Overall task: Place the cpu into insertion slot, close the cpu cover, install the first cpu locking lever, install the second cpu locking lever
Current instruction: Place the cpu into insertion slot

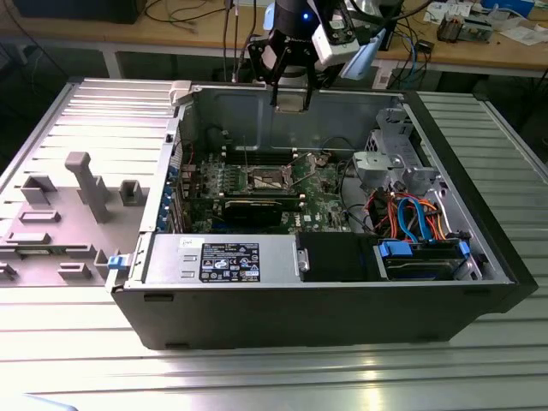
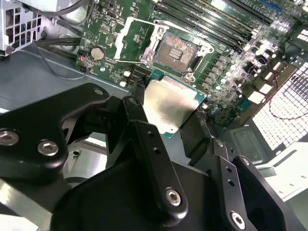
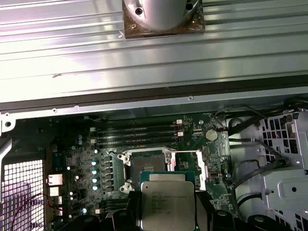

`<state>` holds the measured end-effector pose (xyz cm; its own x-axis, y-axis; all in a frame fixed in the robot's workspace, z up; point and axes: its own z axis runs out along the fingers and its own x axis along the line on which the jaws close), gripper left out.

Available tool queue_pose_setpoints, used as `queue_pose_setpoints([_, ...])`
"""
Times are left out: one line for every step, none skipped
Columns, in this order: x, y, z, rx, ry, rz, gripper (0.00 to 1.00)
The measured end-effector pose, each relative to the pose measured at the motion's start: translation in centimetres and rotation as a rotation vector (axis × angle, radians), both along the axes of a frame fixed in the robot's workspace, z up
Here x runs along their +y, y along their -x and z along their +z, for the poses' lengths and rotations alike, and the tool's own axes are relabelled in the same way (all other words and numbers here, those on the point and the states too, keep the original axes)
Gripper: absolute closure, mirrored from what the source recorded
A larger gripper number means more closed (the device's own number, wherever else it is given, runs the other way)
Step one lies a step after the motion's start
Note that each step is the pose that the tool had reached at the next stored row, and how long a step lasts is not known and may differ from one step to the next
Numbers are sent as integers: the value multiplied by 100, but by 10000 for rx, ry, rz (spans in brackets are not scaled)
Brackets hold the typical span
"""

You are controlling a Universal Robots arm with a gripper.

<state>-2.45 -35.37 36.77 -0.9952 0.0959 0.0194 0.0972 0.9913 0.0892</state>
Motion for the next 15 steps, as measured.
queue_pose_setpoints([-1, 0, 0, -1, 0, -9, 46])
queue_pose_setpoints([-1, 0, 0, 0, 1, -9, 46])
queue_pose_setpoints([-2, 0, 0, -1, 1, -9, 46])
queue_pose_setpoints([-3, 0, 0, 0, 1, -8, 46])
queue_pose_setpoints([-3, 0, 0, 0, 1, -9, 46])
queue_pose_setpoints([-3, 0, 0, -1, 1, -8, 46])
queue_pose_setpoints([-3, 0, 0, 0, 1, -8, 46])
queue_pose_setpoints([-4, 0, 0, 0, 0, -8, 46])
queue_pose_setpoints([-4, 0, 0, -1, 1, -8, 46])
queue_pose_setpoints([-4, 0, 0, 0, 1, -8, 46])
queue_pose_setpoints([-5, 0, 0, -1, 0, -8, 46])
queue_pose_setpoints([-7, 1, 0, 0, 0, -8, 46])
queue_pose_setpoints([-13, 0, 0, 0, 0, -7, 46])
queue_pose_setpoints([-22, 1, -1, -1, 0, -9, 46])
queue_pose_setpoints([-23, 1, -1, -1, 1, -18, 46])
